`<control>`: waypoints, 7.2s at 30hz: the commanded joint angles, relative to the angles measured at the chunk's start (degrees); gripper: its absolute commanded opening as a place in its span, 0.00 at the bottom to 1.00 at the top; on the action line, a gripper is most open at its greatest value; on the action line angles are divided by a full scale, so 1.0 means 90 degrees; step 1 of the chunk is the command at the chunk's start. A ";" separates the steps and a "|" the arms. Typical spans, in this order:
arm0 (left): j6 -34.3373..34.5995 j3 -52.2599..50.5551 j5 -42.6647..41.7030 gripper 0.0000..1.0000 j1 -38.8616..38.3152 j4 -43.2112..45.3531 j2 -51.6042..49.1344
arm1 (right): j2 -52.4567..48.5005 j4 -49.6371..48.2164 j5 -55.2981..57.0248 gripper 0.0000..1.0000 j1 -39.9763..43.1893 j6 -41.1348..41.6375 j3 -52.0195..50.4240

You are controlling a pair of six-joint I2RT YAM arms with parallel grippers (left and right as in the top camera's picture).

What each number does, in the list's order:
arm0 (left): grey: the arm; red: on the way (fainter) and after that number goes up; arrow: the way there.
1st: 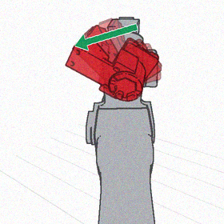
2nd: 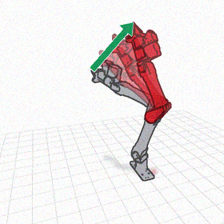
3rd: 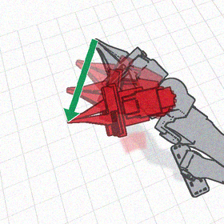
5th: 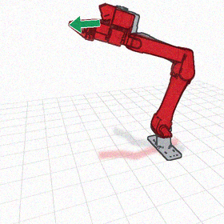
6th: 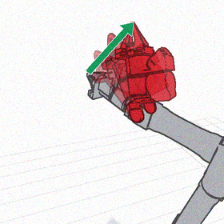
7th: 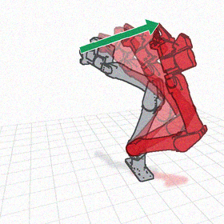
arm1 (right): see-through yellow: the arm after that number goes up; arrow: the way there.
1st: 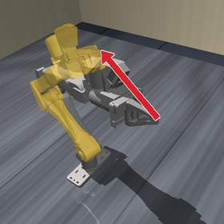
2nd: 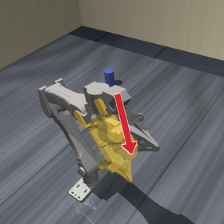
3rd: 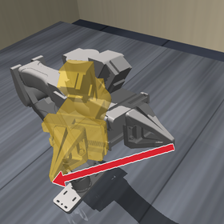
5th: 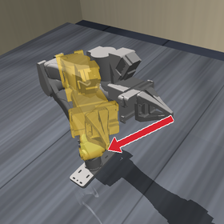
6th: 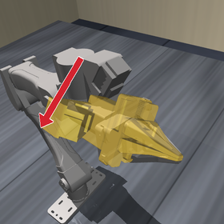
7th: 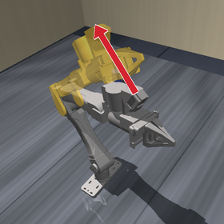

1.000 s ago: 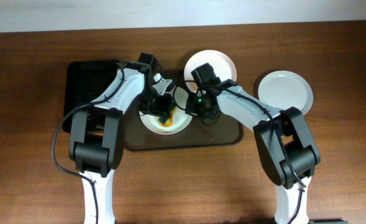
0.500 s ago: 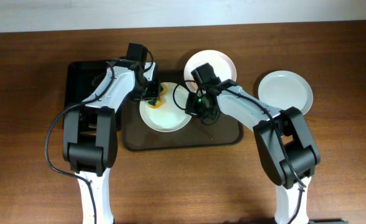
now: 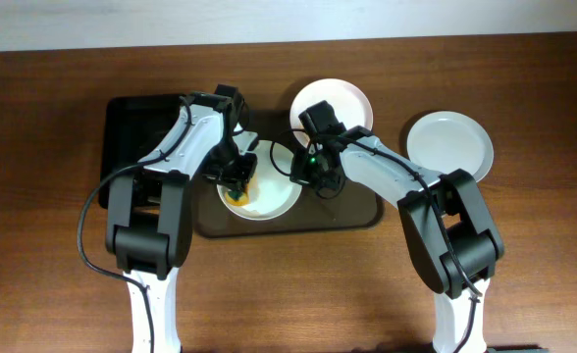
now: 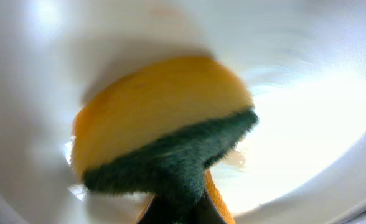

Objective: Clean dirty plates on tray and stack at the side
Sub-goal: 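Keep scrubbing the white plate surface with the left-gripper sponge, then lift the sponge back over the black tray with the left gripper, then lift the white plate with the right gripper and carry it rightward, then set the white plate onto the blue-grey plate and open right gripper, then grasp the last white plate rim with right gripper, drag to tray center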

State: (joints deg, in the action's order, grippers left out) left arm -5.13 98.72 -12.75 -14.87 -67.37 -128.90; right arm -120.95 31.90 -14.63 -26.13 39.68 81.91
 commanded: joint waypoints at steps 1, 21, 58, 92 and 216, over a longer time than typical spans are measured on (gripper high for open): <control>-0.0583 -0.0134 -0.1149 0.01 -0.0029 0.0345 -0.0172 | -0.0194 0.0032 0.0211 0.04 0.0000 0.0114 -0.0100; 0.2669 0.0095 0.3016 0.01 0.0148 0.1285 -0.0170 | -0.0194 0.0046 0.0194 0.04 0.0000 0.0109 -0.0100; 0.1698 0.2477 -0.2188 0.00 0.1955 0.0323 -0.0165 | 0.0763 0.0372 0.0146 0.04 0.0017 -0.0554 0.0153; 0.1702 0.2477 -0.0435 0.00 0.1486 0.0238 -0.0168 | 0.2188 0.1617 1.1281 0.04 -0.3473 -0.1219 0.0182; 0.1702 0.2477 -0.0248 0.00 0.1277 0.0238 -0.0607 | -0.0639 0.1865 0.1889 0.37 0.1054 0.0049 0.1637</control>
State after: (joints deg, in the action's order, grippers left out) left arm 10.48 120.33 -15.33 -3.16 -65.34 -134.06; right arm -124.77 48.56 2.98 -16.49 39.27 96.23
